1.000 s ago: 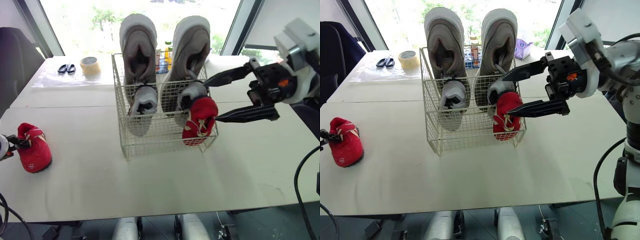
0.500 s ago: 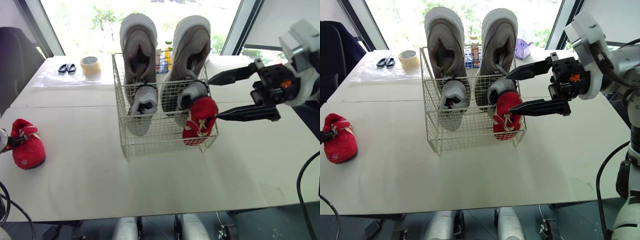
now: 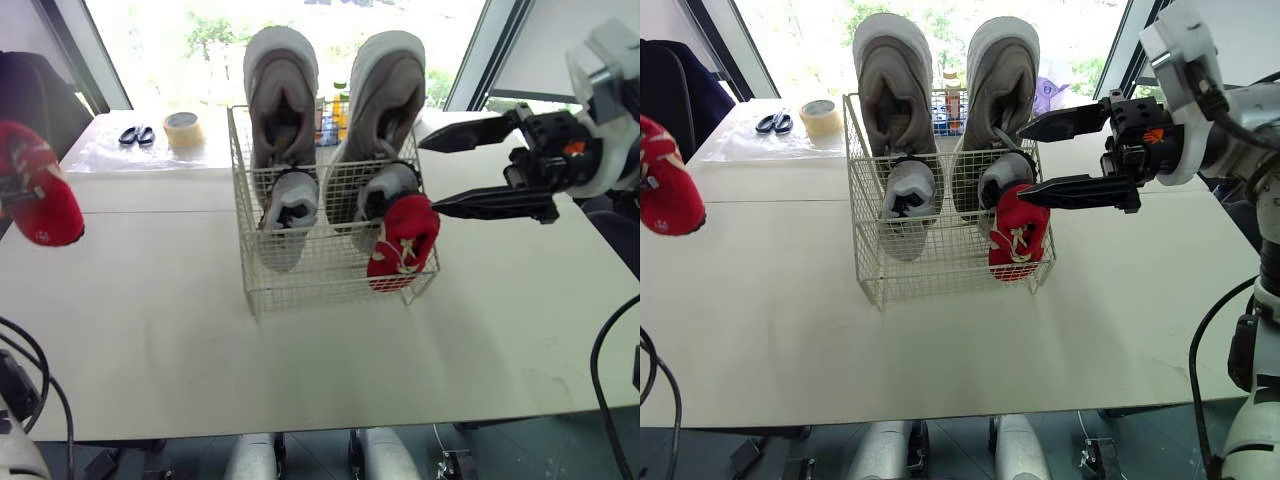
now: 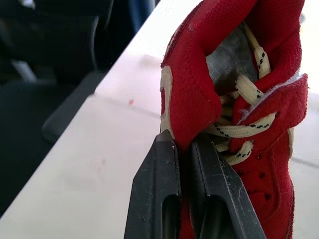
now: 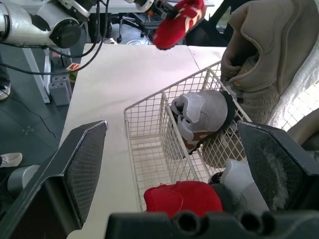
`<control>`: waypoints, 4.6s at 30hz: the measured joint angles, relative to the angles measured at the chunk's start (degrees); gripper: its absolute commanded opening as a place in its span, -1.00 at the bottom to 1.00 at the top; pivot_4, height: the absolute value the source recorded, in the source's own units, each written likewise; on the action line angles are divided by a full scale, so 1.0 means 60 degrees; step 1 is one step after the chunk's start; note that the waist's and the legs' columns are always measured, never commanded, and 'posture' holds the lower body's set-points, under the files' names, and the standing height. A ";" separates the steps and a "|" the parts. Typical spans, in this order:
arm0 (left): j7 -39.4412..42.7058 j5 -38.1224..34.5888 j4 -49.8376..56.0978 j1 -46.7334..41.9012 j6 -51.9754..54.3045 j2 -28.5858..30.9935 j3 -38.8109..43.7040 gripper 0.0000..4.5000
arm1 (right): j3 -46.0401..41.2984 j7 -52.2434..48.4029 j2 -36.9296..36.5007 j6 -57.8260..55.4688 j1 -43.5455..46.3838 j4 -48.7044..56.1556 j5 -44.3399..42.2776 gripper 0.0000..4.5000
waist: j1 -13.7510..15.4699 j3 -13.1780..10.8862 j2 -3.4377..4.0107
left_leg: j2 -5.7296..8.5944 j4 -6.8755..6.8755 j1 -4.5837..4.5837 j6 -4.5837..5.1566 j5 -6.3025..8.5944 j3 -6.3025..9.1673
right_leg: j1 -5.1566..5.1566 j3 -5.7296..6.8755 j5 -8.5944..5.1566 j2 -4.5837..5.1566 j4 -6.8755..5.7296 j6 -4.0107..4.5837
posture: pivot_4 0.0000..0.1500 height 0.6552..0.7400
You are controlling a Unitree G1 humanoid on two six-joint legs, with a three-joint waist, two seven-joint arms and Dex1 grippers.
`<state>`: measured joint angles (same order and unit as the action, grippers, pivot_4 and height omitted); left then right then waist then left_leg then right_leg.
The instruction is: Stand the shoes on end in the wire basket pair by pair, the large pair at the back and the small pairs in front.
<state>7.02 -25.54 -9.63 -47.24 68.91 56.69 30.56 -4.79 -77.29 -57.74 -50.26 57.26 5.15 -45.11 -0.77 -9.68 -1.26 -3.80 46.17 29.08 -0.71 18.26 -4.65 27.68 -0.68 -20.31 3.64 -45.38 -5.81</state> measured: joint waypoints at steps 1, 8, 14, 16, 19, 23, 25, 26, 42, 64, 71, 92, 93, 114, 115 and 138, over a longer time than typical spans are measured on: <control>0.0227 -0.0182 0.0375 -0.0087 -0.0282 -0.0224 0.0200 -0.99 | -0.0020 0.0044 0.0000 -0.0051 0.0014 -0.0100 -0.0021 1.00 | 0.0001 0.0000 -0.0001 | -0.0001 0.0003 0.0005 -0.0001 0.0000 -0.0001 | 0.0000 0.0004 0.0000 0.0000 0.0000 0.0000 | 1.00 -0.86; 0.1272 -0.3626 0.4426 -0.0614 0.0117 -0.1477 0.1941 -0.99 | -0.0536 0.0351 -0.0046 -0.0540 0.0435 -0.0995 -0.0228 1.00 | -0.0032 0.0002 0.0004 | -0.0002 0.0003 0.0003 -0.0038 -0.0021 0.0014 | -0.0009 -0.0012 0.0001 0.0011 0.0015 -0.0002 | 1.00 -0.86; 0.0136 -0.7991 0.6447 0.0517 0.1079 -0.2282 0.2512 -0.99 | -0.0440 0.0372 0.0030 -0.0579 0.0529 -0.1097 -0.0157 1.00 | -0.0033 0.0001 0.0004 | -0.0006 0.0002 -0.0059 -0.0005 -0.0003 0.0028 | -0.0051 -0.0011 0.0000 0.0002 -0.0016 -0.0001 | 1.00 -0.86; -0.0716 -0.8915 0.6884 0.1124 0.0733 -0.2497 0.2357 -0.99 | -0.0372 0.0343 0.0088 -0.0488 0.0534 -0.1150 -0.0097 1.00 | -0.0026 0.0001 0.0003 | -0.0007 0.0000 -0.0085 -0.0004 -0.0002 0.0026 | -0.0074 -0.0015 -0.0001 0.0003 -0.0020 0.0001 | 1.00 -0.86; -0.1685 -0.9639 0.7684 0.1972 0.0038 -0.2583 0.1717 -0.99 | -0.0319 0.0303 0.0142 -0.0389 0.0550 -0.1292 0.0006 1.00 | -0.0004 0.0000 0.0002 | -0.0004 0.0001 -0.0093 -0.0002 -0.0001 0.0018 | -0.0081 -0.0025 -0.0001 0.0005 -0.0018 0.0002 | 1.00 -0.86; -0.2598 -0.9736 0.8464 0.2786 -0.1419 -0.3118 0.1093 -0.99 | -0.0113 0.0240 0.0317 -0.0295 0.0550 -0.1370 0.0119 1.00 | 0.0016 0.0000 0.0002 | 0.0004 0.0003 -0.0095 -0.0001 -0.0001 0.0012 | -0.0083 -0.0028 -0.0002 0.0002 -0.0018 0.0004 | 1.00 -0.86; -0.2739 -0.9417 0.8804 0.3330 -0.2037 -0.3435 0.0738 -0.99 | -0.0095 0.0229 0.0341 -0.0284 0.0550 -0.1446 0.0184 1.00 | 0.0014 0.0001 0.0003 | 0.0006 0.0003 -0.0094 -0.0001 0.0000 0.0010 | -0.0081 -0.0030 -0.0002 -0.0002 -0.0017 0.0004 | 1.00 -0.86; -0.2758 -0.9236 0.8988 0.3629 -0.2282 -0.3607 0.0515 -0.99 | -0.0095 0.0224 0.0347 -0.0284 0.0550 -0.1488 0.0199 1.00 | 0.0014 0.0001 0.0004 | 0.0008 0.0003 -0.0095 0.0001 0.0000 0.0008 | -0.0083 -0.0032 -0.0002 -0.0002 -0.0016 0.0004 | 1.00 -0.86; -0.1226 -0.7805 0.9167 0.4618 -0.4291 -0.3317 -0.1590 -0.99 | 0.0584 -0.0762 -0.1487 -0.0616 -0.0877 0.1497 0.0188 1.00 | -0.0045 -0.0002 0.0013 | -0.0004 -0.0012 -0.0107 0.0007 0.0004 0.0009 | -0.0081 -0.0034 -0.0021 -0.0029 -0.0004 0.0039 | 1.00 -0.86; 0.0721 -0.9130 0.7722 0.4595 -0.4300 -0.0912 -0.0457 -0.99 | 0.4441 -0.0246 0.1045 0.1074 0.0068 0.2557 0.3215 1.00 | -0.0009 -0.0001 0.0009 | -0.0003 -0.0011 -0.0117 0.0004 0.0002 0.0011 | -0.0101 -0.0025 -0.0023 -0.0020 0.0013 0.0044 | 1.00 -0.86; 0.0708 -0.9156 0.7711 0.4603 -0.4441 -0.1065 -0.0458 -1.00 | 0.5263 0.1116 0.2019 0.0039 -0.0184 0.3289 0.4009 -0.43 | -0.0043 0.0002 0.0006 | -0.0006 -0.0010 -0.0120 0.0000 0.0000 0.0012 | -0.0102 -0.0026 -0.0022 -0.0021 0.0008 0.0043 | 1.00 -0.86; -0.0741 -0.7190 0.8274 0.5156 -0.5341 -0.3017 -0.1516 -1.00 | 0.0415 0.2416 0.2772 -0.5683 0.0828 0.2393 0.0309 0.71 | 0.0033 0.0000 0.0003 | 0.0001 -0.0012 -0.0104 0.0010 0.0005 0.0011 | -0.0098 -0.0026 -0.0018 -0.0015 0.0011 0.0046 | 1.00 -0.86; -0.0941 -0.6916 0.8420 0.5187 -0.5392 -0.3224 -0.1655 -1.00 | -0.0055 0.2404 0.2705 -0.6063 0.1010 0.2228 -0.0021 0.71 | 0.0037 0.0000 0.0000 | 0.0002 -0.0011 -0.0100 0.0012 0.0007 0.0013 | -0.0099 -0.0024 -0.0018 -0.0016 0.0013 0.0045 | 1.00 -0.86; -0.1659 -0.2740 1.0260 0.6514 -0.6273 -0.4595 -0.4397 -1.00 | 0.0560 0.1255 0.0421 -0.3578 0.1347 -0.0163 -0.0278 0.71 | 0.0017 0.0003 0.0005 | 0.0004 -0.0021 -0.0107 0.0019 0.0011 0.0004 | -0.0099 -0.0036 -0.0021 -0.0018 0.0029 0.0052 | 1.00 -0.86; -0.1589 -0.2399 1.0286 0.6682 -0.6464 -0.4643 -0.4539 -1.00 | 0.0606 0.1197 0.0405 -0.3487 0.1342 -0.0165 -0.0242 0.71 | 0.0009 0.0005 0.0010 | 0.0003 -0.0021 -0.0110 0.0020 0.0011 0.0003 | -0.0099 -0.0036 -0.0021 -0.0018 0.0029 0.0052 | 1.00 -0.86; -0.0767 0.2057 0.9251 0.7657 -0.8809 -0.6146 -0.5519 -1.00 | 0.0510 0.0796 0.0069 -0.2576 0.0794 -0.0270 -0.0215 0.71 | 0.0047 0.0039 0.0067 | -0.0008 -0.0022 -0.0110 0.0029 0.0016 -0.0001 | -0.0099 -0.0038 -0.0022 -0.0001 0.0040 0.0061 | 1.00 -0.86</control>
<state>2.42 -13.20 45.87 -1.30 16.06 19.82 -2.56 -1.73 -72.51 -57.33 -65.72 62.02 3.53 -46.40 -0.49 -9.45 -0.86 -3.85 46.03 28.42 -0.54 18.36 -4.66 27.09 -0.91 -20.45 3.63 -45.13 -5.45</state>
